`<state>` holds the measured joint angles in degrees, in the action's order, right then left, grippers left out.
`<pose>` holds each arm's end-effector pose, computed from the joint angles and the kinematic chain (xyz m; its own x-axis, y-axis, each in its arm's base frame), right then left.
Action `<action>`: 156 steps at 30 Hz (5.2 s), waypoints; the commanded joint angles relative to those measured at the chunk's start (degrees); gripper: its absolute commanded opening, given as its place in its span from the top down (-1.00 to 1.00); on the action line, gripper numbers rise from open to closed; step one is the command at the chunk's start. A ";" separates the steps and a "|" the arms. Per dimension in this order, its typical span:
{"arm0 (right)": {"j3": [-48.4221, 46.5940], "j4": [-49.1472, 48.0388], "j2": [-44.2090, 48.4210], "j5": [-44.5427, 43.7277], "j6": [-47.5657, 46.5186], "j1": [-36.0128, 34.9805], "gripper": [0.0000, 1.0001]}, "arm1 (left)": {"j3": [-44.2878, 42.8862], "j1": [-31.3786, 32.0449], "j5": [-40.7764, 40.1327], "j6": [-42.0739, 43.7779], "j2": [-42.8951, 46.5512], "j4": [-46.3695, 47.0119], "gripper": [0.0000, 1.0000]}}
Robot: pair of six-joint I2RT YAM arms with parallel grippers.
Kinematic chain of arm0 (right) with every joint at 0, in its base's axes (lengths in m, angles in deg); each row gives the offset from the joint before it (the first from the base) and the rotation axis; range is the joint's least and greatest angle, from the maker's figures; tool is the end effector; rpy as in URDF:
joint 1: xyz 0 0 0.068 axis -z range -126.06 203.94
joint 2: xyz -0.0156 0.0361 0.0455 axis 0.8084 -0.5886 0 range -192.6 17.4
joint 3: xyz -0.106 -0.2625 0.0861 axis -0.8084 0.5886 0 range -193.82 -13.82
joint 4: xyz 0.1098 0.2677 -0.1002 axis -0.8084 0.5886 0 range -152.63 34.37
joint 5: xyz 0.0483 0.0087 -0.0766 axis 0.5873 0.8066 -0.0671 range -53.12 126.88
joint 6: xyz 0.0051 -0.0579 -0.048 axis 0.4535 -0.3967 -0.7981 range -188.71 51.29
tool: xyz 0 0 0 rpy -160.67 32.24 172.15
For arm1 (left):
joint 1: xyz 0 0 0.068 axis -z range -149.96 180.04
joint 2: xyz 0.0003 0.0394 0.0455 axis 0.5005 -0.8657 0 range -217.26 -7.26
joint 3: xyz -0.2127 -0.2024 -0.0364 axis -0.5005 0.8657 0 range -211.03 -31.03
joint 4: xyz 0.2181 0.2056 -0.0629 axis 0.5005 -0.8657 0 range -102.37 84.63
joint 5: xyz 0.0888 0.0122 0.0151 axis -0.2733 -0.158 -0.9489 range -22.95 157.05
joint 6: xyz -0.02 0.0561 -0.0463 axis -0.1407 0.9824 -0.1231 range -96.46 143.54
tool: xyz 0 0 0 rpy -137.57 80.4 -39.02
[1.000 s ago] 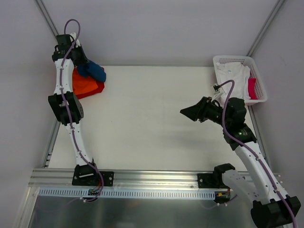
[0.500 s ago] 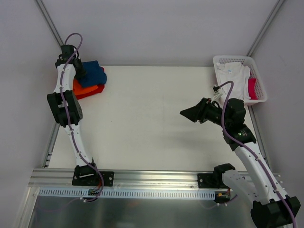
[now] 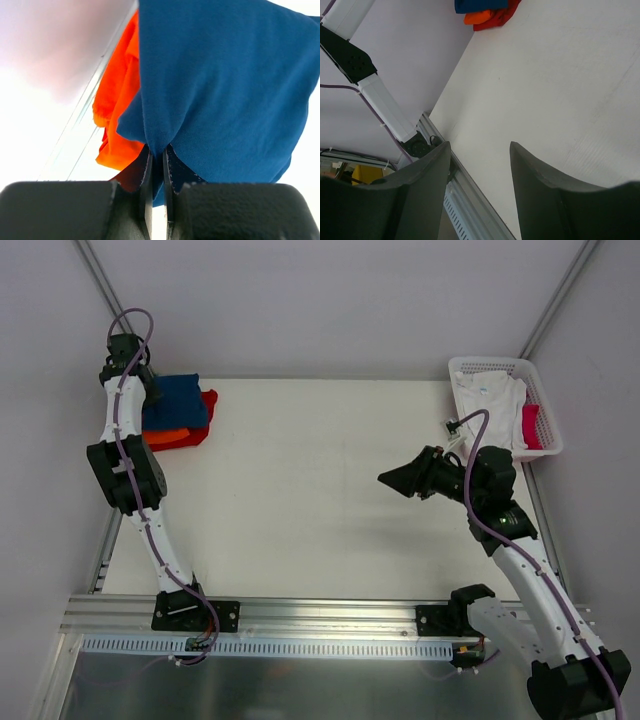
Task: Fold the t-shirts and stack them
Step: Put the neatly folded tshirt into the corner of the board with the left arm
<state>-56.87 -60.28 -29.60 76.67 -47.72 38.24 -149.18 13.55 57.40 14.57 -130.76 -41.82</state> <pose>0.2217 0.1045 0.3503 -0.3925 0.1755 -0.9029 -0.7281 0.5405 0.4216 0.5505 0.1742 0.2949 -0.5690 -0.3287 -0.7537 -0.4944 0.8692 -0.0059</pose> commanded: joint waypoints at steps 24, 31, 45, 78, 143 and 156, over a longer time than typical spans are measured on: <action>2.70 -3.40 2.18 3.98 -0.08 3.13 -0.08 | -2.26 -2.05 -10.57 -2.98 -2.97 -4.33 -0.98; 3.06 -3.67 1.13 4.15 -0.25 3.40 -0.08 | -1.56 -1.79 -7.23 -5.00 3.08 -4.25 -0.98; 4.46 -6.13 0.33 4.51 0.98 3.31 -0.08 | -1.03 4.01 2.16 -7.73 19.44 -4.25 -0.86; 5.78 -6.66 0.51 6.70 1.24 6.74 -0.07 | 35.52 -1.79 41.21 -34.53 16.27 48.39 1.00; 7.45 -2.79 4.11 6.88 4.41 6.92 -0.06 | 50.03 -10.32 46.22 -58.01 4.40 82.42 1.00; 8.42 -0.16 4.64 4.34 2.22 6.83 -0.08 | 48.81 8.55 40.95 -42.04 26.90 65.49 0.97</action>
<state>-48.12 -61.48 -25.67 82.18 -44.04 44.71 -98.47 17.39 100.99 -35.64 -108.82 30.29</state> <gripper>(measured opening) 0.536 0.007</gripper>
